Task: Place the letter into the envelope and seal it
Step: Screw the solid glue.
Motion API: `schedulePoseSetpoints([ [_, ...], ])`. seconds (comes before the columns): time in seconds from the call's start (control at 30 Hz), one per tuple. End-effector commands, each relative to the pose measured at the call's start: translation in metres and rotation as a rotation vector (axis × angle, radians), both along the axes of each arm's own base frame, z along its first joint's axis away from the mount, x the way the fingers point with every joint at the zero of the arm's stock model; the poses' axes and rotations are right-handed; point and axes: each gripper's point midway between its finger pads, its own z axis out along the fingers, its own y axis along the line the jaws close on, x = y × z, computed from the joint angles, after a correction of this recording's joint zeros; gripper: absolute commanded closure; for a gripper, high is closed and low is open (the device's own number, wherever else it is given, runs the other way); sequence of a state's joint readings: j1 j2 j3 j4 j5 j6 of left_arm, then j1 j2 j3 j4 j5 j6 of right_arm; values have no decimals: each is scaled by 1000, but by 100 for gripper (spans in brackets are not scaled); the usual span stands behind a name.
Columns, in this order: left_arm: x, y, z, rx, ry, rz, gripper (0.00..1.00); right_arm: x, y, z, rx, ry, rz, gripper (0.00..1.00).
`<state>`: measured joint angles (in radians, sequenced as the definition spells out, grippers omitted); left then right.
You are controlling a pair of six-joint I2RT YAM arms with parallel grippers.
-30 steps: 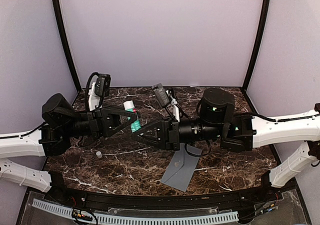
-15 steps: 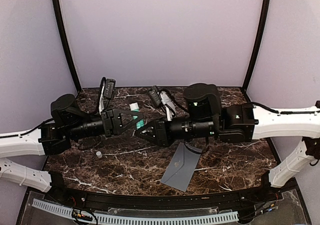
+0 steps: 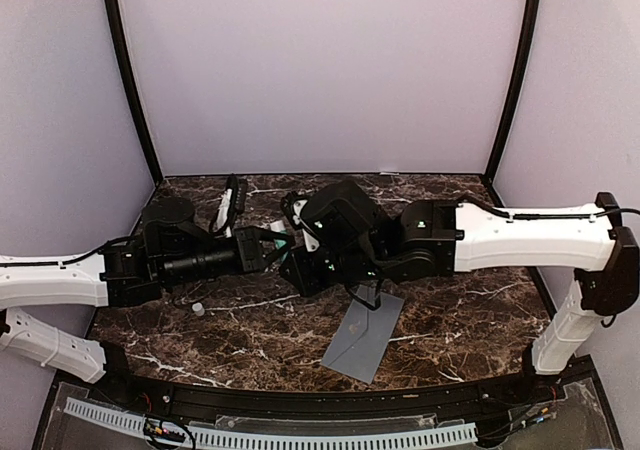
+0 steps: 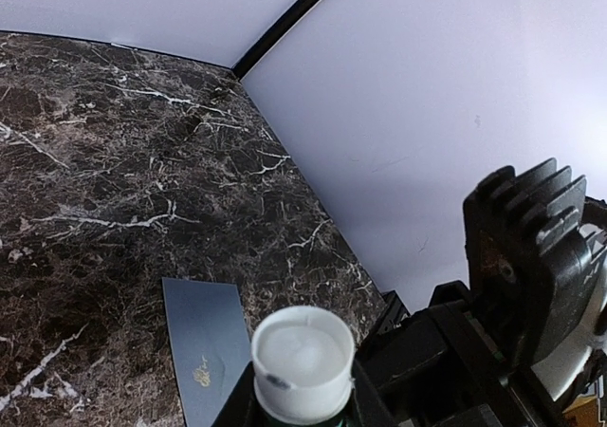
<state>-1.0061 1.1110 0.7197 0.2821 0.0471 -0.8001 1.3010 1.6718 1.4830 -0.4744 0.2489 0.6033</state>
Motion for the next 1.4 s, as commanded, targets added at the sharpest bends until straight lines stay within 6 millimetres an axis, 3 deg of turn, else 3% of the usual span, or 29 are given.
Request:
schedulePoseSetpoints([
  [0.0,-12,-1,18,-63,19,-27,100,7,-1,57,208,-76,-45,80],
  [0.07,-13,3,26,-103,13,-21,100,-1,-10,73,290,-86,-15,68],
  [0.1,-14,5,34,-133,2,-21,100,-4,-15,81,339,-89,-4,57],
  [0.23,-19,11,58,-244,-30,-25,100,-14,-40,97,536,-76,6,29],
  [0.4,-30,10,80,-320,-89,-92,100,-27,-51,105,758,-5,76,19],
  [0.57,-43,3,97,-367,-150,-184,100,-38,-30,108,776,25,177,19],
  [0.87,-48,3,97,-391,-162,-207,100,-39,-6,115,793,12,235,30],
  [1.17,-52,0,97,-387,-158,-241,100,-39,4,116,786,13,254,56],
  [1.37,-55,-3,90,-370,-145,-266,100,-36,6,115,762,3,260,67],
])
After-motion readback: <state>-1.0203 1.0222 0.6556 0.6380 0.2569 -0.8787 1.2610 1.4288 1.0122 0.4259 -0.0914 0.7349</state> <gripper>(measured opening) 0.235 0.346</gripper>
